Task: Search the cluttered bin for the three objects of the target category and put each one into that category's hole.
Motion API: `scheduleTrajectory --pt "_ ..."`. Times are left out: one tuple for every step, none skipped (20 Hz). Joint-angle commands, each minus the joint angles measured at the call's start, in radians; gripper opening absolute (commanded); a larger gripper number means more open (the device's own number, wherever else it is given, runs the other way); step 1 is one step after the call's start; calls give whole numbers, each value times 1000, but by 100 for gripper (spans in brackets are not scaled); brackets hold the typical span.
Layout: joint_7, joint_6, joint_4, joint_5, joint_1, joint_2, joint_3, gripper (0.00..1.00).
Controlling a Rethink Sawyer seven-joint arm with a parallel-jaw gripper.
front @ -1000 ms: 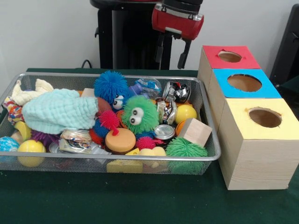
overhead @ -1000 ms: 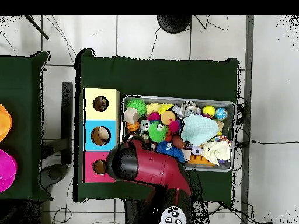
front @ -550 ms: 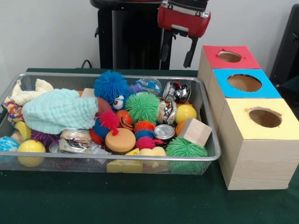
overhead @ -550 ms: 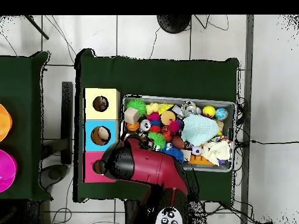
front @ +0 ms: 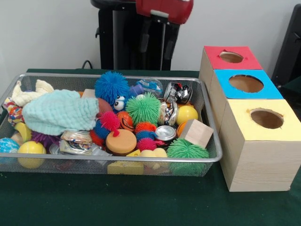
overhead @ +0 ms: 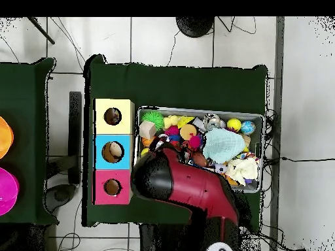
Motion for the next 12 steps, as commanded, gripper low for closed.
scheduleTrajectory --pt "-163 105 -3 -81 -156 -80 177 100" --pt "-178 127 -5 -87 -174 -93 188 100" --pt "-187 138 -5 -98 -190 -102 193 100" --pt "-194 148 -4 -106 -206 -109 204 100" --pt "-204 147 2 -113 -230 -111 224 100" --pt "-215 158 -6 -120 -250 -109 238 100" --pt "-225 169 -13 -126 -270 -107 253 100" --pt "-231 175 -24 -135 -283 -105 264 100" --pt "-235 172 -28 -145 -301 -97 280 100" --pt "-238 164 -33 -155 -319 -88 300 100" --pt "-241 157 -36 -163 -339 -73 321 100" --pt "-239 155 -44 -172 -350 -56 337 100"
